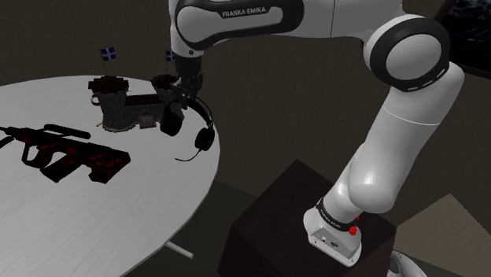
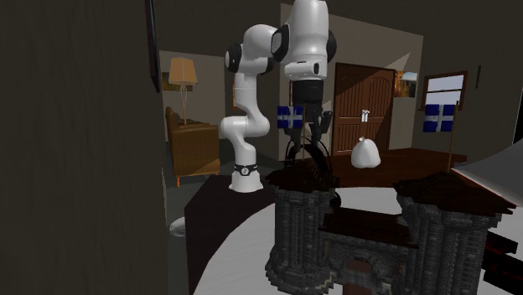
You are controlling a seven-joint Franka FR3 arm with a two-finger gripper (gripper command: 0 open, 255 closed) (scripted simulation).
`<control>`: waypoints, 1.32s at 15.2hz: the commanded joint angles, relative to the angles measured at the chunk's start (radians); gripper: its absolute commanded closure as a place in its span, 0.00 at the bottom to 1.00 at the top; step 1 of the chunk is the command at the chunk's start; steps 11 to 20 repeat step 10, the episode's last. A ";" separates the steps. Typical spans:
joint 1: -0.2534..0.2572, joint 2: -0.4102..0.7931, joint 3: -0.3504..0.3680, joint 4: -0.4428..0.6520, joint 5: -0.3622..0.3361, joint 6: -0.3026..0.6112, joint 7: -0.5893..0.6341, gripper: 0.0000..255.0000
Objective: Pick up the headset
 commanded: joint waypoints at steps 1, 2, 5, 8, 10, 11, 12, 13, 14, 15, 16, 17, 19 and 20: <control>-0.001 -0.005 -0.001 0.024 0.001 -0.028 -0.002 1.00; -0.001 -0.006 0.000 0.036 0.001 -0.041 -0.002 1.00; -0.001 -0.009 0.000 0.072 0.002 -0.081 -0.003 1.00; 0.000 -0.010 0.000 0.112 0.002 -0.121 -0.002 1.00; 0.000 -0.010 0.000 0.114 0.002 -0.123 -0.002 1.00; 0.000 -0.010 0.000 0.114 0.002 -0.123 -0.002 1.00; 0.000 -0.010 0.000 0.114 0.002 -0.123 -0.002 1.00; 0.000 -0.010 0.000 0.114 0.002 -0.123 -0.002 1.00; 0.000 -0.010 0.000 0.114 0.002 -0.123 -0.002 1.00; 0.000 -0.010 0.000 0.114 0.002 -0.123 -0.002 1.00; 0.000 -0.010 0.000 0.114 0.002 -0.123 -0.002 1.00; 0.000 -0.010 0.000 0.114 0.002 -0.123 -0.002 1.00; 0.000 -0.010 0.000 0.114 0.002 -0.123 -0.002 1.00; 0.000 -0.010 0.000 0.114 0.002 -0.123 -0.002 1.00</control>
